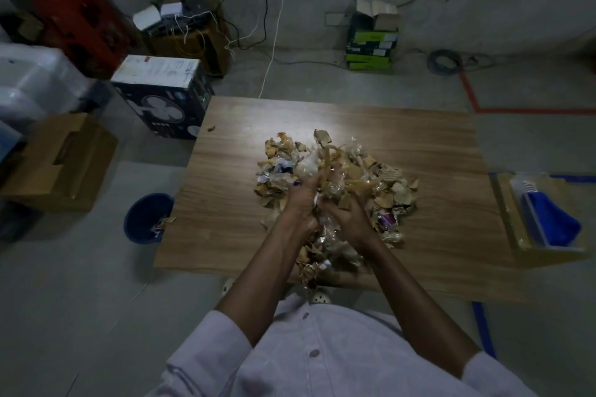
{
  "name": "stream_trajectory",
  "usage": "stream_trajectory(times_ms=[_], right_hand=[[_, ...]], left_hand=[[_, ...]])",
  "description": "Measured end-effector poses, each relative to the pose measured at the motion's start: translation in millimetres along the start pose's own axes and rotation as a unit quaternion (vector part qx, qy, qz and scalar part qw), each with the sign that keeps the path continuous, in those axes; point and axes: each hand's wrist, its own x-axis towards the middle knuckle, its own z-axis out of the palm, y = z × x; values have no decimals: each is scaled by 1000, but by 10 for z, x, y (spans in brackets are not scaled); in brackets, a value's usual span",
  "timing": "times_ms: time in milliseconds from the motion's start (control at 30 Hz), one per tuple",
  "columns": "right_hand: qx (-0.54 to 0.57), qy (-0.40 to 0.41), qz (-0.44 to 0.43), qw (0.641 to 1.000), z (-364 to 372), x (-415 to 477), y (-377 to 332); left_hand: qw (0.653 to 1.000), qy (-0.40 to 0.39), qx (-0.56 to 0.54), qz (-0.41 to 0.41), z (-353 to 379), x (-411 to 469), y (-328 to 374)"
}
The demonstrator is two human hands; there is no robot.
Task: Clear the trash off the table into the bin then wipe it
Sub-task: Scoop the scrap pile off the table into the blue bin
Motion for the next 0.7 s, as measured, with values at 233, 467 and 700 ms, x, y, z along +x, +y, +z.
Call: stream_trajectory(times_ms=[233,467,700], right_hand=[[-212,58,-173,960,-117,53,47],[-414,-60,-203,885,30,278,35],[-375,-13,-241,895,210,416,224]], left_hand=[[995,100,8,-9,-152,8,94],[948,77,289,109,-174,53,6],[959,-18,267,92,-357,-123,171]])
